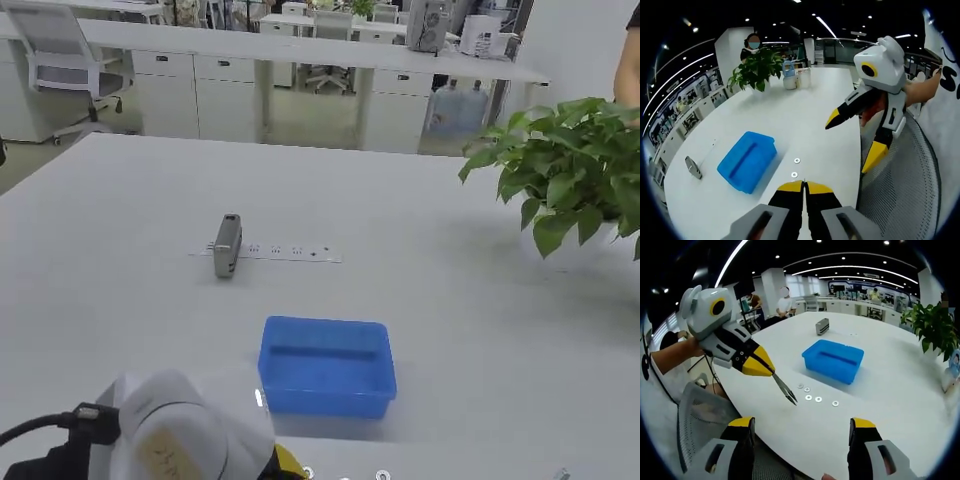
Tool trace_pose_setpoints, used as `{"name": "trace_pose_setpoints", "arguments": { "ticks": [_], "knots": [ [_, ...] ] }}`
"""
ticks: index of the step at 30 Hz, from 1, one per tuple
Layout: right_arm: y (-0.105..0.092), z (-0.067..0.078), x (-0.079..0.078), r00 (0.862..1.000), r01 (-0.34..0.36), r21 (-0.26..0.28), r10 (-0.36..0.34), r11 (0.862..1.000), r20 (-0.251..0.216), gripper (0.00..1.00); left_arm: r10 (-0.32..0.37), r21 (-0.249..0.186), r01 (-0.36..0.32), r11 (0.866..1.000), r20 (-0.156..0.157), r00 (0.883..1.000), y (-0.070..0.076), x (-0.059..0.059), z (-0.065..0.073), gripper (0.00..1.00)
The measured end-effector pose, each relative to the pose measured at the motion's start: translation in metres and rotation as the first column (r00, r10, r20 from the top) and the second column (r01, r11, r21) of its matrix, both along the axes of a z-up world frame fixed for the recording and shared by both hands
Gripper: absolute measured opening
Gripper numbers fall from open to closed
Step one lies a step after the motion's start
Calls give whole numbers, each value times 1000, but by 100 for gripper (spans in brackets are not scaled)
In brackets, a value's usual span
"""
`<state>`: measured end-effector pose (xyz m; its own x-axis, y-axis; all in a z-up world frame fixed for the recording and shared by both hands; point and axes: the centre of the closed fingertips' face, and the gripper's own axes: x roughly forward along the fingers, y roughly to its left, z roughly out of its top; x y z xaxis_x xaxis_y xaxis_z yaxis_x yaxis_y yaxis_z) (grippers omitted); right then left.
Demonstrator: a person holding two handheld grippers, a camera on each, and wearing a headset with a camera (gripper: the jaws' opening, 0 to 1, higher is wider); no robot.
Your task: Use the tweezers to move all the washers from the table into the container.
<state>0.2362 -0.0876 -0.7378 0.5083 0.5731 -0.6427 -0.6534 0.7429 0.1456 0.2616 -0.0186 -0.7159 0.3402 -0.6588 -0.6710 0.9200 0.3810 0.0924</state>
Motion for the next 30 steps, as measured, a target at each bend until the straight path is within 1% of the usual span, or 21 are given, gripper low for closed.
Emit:
{"name": "trace_pose_setpoints", "arguments": {
  "ticks": [4, 6, 8, 9, 10, 12, 14, 16, 17, 19, 23, 25, 26, 27, 30],
  "knots": [
    [3, -3, -1, 1000, -17, -4, 17, 1000, -3, 75, -7, 3, 7, 1000, 9, 1000, -1, -1, 3, 0],
    [6, -3, 0, 999, -32, 2, 32, 999, 0, 72, -10, 1, 10, 1000, 13, 1000, -1, -1, 7, 0],
    [16, -4, -2, 996, -85, 24, 85, 996, -5, 63, -16, -2, 16, 1000, 18, 1000, -1, -1, 11, 0],
    [21, -4, -1, 994, -109, 22, 109, 994, -4, 57, -17, -6, 17, 1000, 23, 1000, 0, -1, 14, 0],
    [25, -3, -1, 992, -130, 20, 130, 991, 0, 52, -18, -8, 18, 1000, 26, 999, 0, 0, 16, 0],
    [34, -1, 1, 985, -171, 24, 171, 985, 17, 44, -19, -19, 19, 1000, 35, 999, 2, 0, 23, 0],
    [42, 1, 3, 980, -198, 25, 198, 980, 21, 40, -19, -32, 21, 999, 40, 999, 3, 0, 29, 0],
    [51, 3, 9, 974, -222, 24, 221, 975, 39, 36, -21, -40, 22, 999, 43, 999, 4, 1, 35, 0],
    [57, 5, 12, 969, -242, 24, 241, 970, 52, 34, -22, -41, 24, 999, 48, 999, 5, 2, 38, 0],
    [65, 7, 18, 963, -264, 21, 262, 964, 65, 31, -29, -43, 31, 999, 56, 998, 6, 3, 42, 0],
    [78, 13, 29, 952, -295, 32, 291, 955, 94, 24, -35, -45, 38, 998, 75, 997, 9, 7, 49, 0],
    [81, 13, 34, 950, -300, 26, 296, 953, 101, 23, -35, -46, 38, 998, 72, 997, 10, 9, 51, 0],
    [82, 13, 38, 947, -304, 17, 300, 953, 117, 23, -36, -43, 39, 998, 74, 997, 10, 11, 52, 0],
    [83, 13, 40, 945, -305, 13, 302, 952, 123, 23, -38, -41, 42, 998, 76, 996, 11, 11, 52, 0],
    [86, 13, 48, 942, -312, 11, 308, 950, 132, 23, -49, -35, 52, 998, 72, 996, 11, 13, 52, 0]
  ]
}}
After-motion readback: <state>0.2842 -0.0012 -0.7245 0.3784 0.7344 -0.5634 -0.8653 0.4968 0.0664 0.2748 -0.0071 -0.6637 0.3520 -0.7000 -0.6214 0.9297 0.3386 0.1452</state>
